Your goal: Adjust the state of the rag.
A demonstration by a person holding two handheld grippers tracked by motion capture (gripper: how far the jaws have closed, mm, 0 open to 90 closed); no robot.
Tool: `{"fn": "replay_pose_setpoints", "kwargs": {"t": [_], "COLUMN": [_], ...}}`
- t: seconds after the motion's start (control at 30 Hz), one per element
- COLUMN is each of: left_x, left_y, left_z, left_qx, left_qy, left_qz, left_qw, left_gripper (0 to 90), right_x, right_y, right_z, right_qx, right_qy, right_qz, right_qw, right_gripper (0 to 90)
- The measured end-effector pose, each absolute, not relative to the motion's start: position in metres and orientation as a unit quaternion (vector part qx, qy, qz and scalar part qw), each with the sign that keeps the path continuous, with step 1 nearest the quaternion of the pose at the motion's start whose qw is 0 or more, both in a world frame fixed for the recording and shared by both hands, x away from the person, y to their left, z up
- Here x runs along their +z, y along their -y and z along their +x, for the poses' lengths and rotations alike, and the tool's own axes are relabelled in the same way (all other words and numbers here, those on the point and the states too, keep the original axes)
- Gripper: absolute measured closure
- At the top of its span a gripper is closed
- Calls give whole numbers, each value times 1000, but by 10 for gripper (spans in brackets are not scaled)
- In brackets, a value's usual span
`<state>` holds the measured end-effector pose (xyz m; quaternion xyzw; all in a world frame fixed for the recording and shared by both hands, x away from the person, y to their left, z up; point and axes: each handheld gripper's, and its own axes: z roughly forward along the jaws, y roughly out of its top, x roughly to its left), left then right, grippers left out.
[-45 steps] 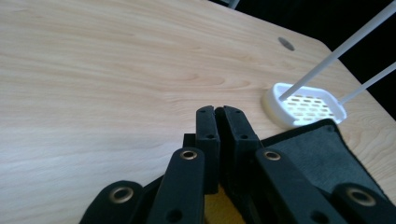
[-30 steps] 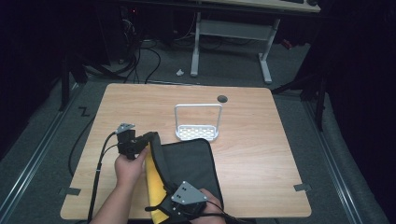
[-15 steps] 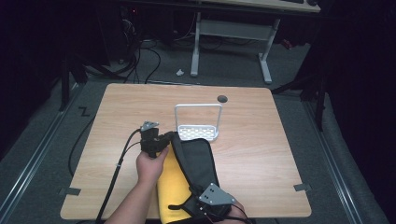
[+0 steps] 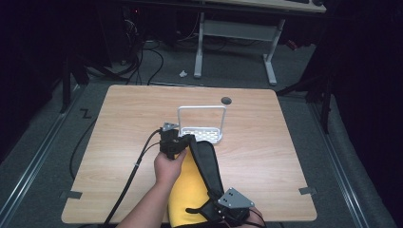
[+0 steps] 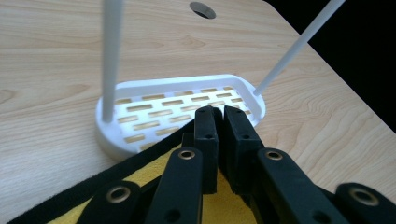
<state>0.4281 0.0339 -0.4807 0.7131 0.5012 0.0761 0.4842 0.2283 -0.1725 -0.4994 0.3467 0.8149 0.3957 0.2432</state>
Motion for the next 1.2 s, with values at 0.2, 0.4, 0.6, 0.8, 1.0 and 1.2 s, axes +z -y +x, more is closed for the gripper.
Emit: {"fn": "replay_pose_setpoints", "kwargs": {"t": [0.2, 0.4, 0.6, 0.8, 1.0, 1.2], "left_x": [-482, -488, -486, -492, -502, -512], "left_y": [-20, -14, -22, -40, -68, -99], "left_z": [429, 429, 423, 405, 379, 346], "left_qx": [73, 55, 59, 72, 69, 46], "left_qy": [-496, -488, -480, -464, -455, -447], "left_qz": [718, 718, 721, 737, 750, 757], "left_qw": [483, 492, 496, 487, 476, 473], "left_gripper": [817, 582, 557, 572, 592, 611], "right_x": [-503, -502, -502, -502, -502, -504], "right_y": [186, 191, 198, 202, 204, 208], "right_z": [227, 230, 235, 238, 241, 245], "right_qx": [384, 392, 394, 397, 397, 395], "right_qy": [-816, -798, -788, -782, -781, -782], "right_qz": [362, 382, 395, 402, 405, 409], "right_qw": [237, 253, 262, 263, 261, 256], "right_gripper": [748, 557, 547, 571, 590, 619]}}
